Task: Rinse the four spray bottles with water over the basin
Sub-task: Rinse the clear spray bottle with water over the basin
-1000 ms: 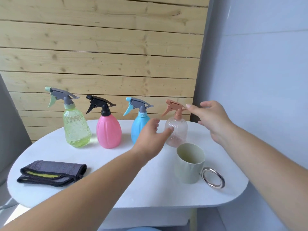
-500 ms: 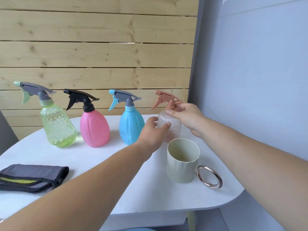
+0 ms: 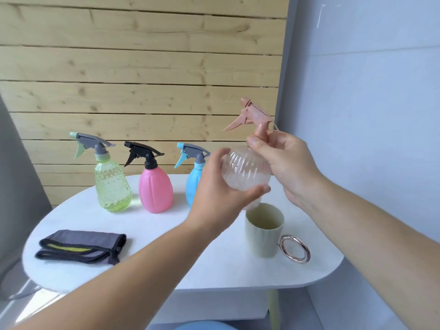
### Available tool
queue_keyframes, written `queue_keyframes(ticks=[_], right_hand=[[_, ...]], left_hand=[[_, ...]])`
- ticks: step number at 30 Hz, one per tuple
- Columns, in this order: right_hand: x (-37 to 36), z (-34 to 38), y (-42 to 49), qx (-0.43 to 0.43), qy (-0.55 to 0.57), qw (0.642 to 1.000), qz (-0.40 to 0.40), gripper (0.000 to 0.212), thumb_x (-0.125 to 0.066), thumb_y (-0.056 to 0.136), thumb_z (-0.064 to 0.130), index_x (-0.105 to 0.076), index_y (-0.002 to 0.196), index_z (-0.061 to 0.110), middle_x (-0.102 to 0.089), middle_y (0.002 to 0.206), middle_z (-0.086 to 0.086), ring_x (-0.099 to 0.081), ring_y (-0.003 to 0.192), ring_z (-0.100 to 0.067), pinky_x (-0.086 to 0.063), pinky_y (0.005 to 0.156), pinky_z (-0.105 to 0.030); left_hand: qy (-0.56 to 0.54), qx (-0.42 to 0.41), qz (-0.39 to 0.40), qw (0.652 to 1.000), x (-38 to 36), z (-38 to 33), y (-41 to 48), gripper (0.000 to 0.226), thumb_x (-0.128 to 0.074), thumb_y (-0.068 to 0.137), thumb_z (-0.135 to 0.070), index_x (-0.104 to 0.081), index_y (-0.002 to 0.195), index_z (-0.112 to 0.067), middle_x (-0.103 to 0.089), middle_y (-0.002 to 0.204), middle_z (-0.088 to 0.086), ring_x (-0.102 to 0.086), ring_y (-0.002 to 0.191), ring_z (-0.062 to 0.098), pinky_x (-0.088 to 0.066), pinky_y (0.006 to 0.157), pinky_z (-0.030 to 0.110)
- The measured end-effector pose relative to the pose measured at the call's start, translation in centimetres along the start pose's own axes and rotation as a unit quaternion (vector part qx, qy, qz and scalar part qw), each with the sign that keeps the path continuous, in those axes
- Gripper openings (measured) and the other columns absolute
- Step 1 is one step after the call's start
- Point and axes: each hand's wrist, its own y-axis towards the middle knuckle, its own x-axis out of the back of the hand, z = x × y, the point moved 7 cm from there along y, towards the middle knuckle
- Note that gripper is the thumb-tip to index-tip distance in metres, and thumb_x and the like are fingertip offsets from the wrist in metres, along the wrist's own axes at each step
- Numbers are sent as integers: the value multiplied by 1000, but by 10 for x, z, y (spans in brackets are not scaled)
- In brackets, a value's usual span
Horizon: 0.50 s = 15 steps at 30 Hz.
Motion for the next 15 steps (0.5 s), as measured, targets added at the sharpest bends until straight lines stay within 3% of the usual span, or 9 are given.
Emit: queue_keyframes(ticks=[2,5,8,11,13,15], right_hand=[[-8,9,-22,-19,31,999,12,29,-84,76,36,-76,93,14,-69,82,11,-68,88,-11,-54,98,-50],[-15,16,-55,-42,76,996,20,41,-87,70,35,-73,98,8,-72,89,1,-67,84,-12,-54,94,-41],[-22,18,-89,-59,118,991,24,20,-85,77,20,-74,89,9,-71,81,-3,-65,75,-14,-54,87,-34],[-34,12,-122,-108,145,982,54,8,-80,81,11,-74,85,11,-67,79,-2,-65,76,-16,-54,94,-37],[-39,8,-141,-130,154,978,61,7,-79,81,8,-73,86,8,-66,77,-3,-65,76,-16,-53,102,-42],[-42,5,-156,-136,160,976,56,5,-77,83,6,-72,83,8,-65,74,-2,-65,74,-16,-53,102,-44]], left_hand=[[14,7,-11,1000,12,-11,-21,95,-100,62,-37,-42,138,-33,-57,127,-11,-53,120,-1,-49,97,21],[21,12,-14,1000,27,-17,-57,87,-99,64,-38,-45,132,-39,-58,123,-11,-55,118,3,-51,97,27],[31,25,-12,999,44,-17,-96,83,-97,64,-44,-45,129,-46,-57,121,-21,-53,112,-10,-48,96,23],[51,47,12,997,62,-13,-127,86,-93,60,-53,-50,134,-42,-60,122,-23,-52,108,-16,-45,91,11],[48,64,35,996,71,-12,-144,85,-92,57,-52,-55,133,-39,-65,120,-22,-56,105,-14,-42,84,3],[38,87,46,994,78,-8,-156,81,-91,54,-49,-60,128,-38,-71,113,-16,-63,101,-7,-44,80,4]])
